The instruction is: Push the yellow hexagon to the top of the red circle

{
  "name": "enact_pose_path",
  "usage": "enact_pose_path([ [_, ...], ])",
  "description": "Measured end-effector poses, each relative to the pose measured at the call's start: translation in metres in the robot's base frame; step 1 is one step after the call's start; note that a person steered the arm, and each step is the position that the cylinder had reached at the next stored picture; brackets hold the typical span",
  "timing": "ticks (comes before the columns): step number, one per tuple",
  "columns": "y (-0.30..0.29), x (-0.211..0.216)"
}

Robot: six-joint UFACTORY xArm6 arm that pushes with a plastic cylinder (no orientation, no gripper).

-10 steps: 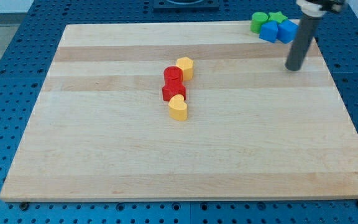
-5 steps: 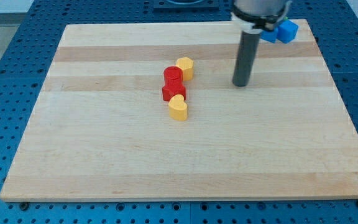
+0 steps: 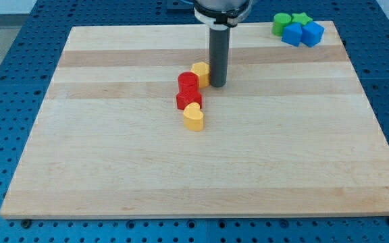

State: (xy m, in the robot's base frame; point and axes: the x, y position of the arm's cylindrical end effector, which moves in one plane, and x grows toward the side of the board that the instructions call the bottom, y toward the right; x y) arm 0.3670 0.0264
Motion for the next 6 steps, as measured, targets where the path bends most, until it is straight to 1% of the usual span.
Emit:
enact_pose_path([
  [2,-0.006,-0.025],
  [4,-0.016,-0.032],
  [5,-0.011,-0.032],
  [6,0.046,-0.032],
])
